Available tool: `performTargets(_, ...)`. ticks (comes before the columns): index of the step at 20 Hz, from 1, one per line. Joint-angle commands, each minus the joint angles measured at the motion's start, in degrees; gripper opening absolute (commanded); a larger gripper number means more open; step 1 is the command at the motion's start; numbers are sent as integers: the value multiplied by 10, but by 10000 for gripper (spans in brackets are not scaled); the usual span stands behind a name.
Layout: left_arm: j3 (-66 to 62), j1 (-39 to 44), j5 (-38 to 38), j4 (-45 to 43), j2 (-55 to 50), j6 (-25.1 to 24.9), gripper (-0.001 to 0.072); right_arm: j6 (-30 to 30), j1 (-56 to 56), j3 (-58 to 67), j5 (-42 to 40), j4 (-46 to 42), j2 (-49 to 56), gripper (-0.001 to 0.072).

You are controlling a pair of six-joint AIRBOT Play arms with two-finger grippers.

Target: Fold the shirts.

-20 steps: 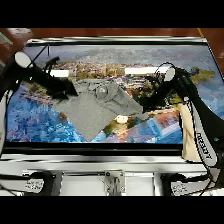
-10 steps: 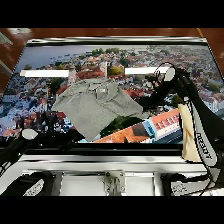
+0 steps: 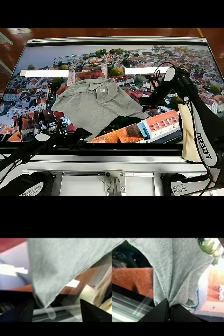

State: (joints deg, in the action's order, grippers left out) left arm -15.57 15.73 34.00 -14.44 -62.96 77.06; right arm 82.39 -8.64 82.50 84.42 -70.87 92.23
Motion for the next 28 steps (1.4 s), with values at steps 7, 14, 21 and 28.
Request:
performTargets(7,-175,37,1,53,-62,-138,38,29,0,1,-42,36,-7,55)
performTargets(14,-455,-75,-10,-68,278,-131,37,10,55,166,-236,177,-197,55)
performTargets(21,-722,-235,210,-369,349,113,37,70,85,265,-260,32,-401,54)
performTargets(28,-731,-256,358,-441,348,114,38,85,85,265,-181,-77,-508,54)
